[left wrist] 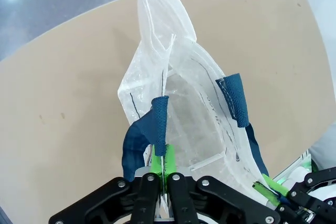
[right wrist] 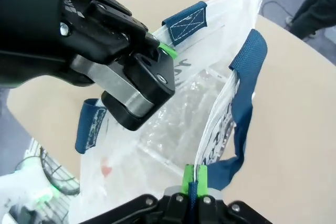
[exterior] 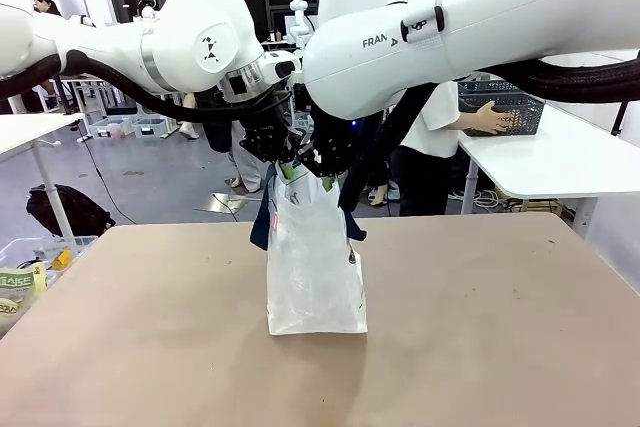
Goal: Transfer purchased items from the store into the shopping bag.
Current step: Open the Reusable shopping bag in the center of the table.
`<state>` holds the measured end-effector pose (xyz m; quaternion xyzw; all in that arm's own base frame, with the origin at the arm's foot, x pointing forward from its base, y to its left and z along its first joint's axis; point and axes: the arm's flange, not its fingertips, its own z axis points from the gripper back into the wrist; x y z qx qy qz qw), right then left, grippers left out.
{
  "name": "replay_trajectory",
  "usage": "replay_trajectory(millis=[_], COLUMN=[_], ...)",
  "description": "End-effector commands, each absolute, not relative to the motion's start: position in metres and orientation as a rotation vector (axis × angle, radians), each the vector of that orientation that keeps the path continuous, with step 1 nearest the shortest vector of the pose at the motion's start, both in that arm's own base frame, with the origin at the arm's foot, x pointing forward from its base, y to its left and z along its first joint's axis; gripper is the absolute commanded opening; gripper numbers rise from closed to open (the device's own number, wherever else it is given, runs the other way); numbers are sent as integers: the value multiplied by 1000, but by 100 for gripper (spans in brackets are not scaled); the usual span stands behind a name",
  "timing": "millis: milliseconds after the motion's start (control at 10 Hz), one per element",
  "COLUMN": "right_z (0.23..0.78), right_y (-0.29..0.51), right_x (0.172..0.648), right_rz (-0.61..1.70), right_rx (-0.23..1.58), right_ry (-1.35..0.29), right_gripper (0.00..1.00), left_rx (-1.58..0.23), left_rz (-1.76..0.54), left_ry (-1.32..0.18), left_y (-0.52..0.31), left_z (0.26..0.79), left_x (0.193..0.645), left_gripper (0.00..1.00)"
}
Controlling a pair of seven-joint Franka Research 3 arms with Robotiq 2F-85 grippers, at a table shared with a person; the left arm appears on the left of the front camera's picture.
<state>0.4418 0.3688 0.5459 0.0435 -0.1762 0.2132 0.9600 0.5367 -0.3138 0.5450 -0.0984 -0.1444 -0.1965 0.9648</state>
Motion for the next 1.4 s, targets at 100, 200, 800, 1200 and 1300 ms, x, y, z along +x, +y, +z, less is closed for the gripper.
replay_trajectory(millis=[100,200,800,1200,1300], right_z=[540,541,536,531,531], right_y=[353,345,324,332,336], right_x=[459,463,474,465,461], right_rz=[348,325,270,289,289], right_rx=[90,95,108,111,113], right_ry=[-382,-382,-379,-366,-359], right_gripper=[0,0,0,0,0], left_rx=[-200,-192,-201,-200,-176], left_rz=[-379,-341,-165,-235,-264], left_ry=[-291,-295,-422,-409,-393], left_y=[-309,-294,-179,-182,-192], left_z=[548,545,534,524,523], left_x=[523,525,530,527,525], left_gripper=[0,0,0,0,0])
